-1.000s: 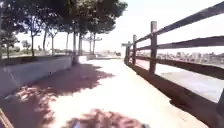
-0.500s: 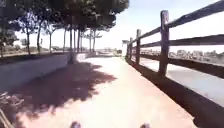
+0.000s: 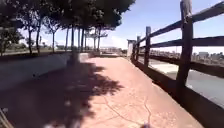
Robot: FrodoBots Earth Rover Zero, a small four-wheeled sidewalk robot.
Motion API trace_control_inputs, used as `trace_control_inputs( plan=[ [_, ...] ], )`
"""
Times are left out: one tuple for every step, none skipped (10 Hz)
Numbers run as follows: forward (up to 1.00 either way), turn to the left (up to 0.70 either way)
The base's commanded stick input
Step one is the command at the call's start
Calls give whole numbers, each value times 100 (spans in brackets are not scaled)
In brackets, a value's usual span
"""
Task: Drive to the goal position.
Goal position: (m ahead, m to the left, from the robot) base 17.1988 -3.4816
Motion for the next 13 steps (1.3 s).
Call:
trace_control_inputs(
  plan=[
    [100,0],
    [100,0],
    [100,0],
    [100,0],
    [100,0],
    [100,0],
    [100,0],
    [100,0],
    [100,0],
    [100,0],
    [100,0],
    [100,0],
    [100,0]
  ],
)
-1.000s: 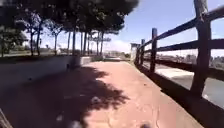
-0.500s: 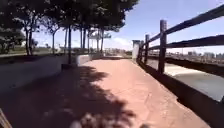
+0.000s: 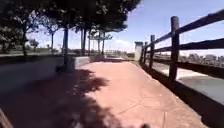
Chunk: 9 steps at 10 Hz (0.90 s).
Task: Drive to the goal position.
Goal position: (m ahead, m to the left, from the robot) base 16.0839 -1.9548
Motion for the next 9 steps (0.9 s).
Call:
trace_control_inputs(
  plan=[
    [100,0],
    [100,0],
    [100,0],
    [100,0],
    [100,0],
    [100,0],
    [100,0],
    [100,0],
    [100,0]
  ],
)
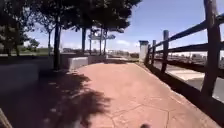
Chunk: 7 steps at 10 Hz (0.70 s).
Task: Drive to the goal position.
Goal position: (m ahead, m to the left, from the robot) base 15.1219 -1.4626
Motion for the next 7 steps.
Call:
trace_control_inputs(
  plan=[
    [100,0],
    [100,-25],
    [100,-40],
    [100,-28],
    [100,0],
    [100,0],
    [100,0]
  ],
)
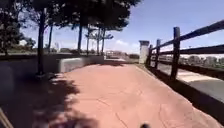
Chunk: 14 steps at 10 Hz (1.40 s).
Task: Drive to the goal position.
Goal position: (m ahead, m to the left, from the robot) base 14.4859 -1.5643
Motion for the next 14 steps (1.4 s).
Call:
trace_control_inputs(
  plan=[
    [100,0],
    [100,0],
    [100,0],
    [100,0],
    [100,0],
    [100,0],
    [100,0],
    [100,0],
    [100,0],
    [100,0],
    [100,-3],
    [100,-12],
    [100,-40],
    [100,-15]
  ],
)
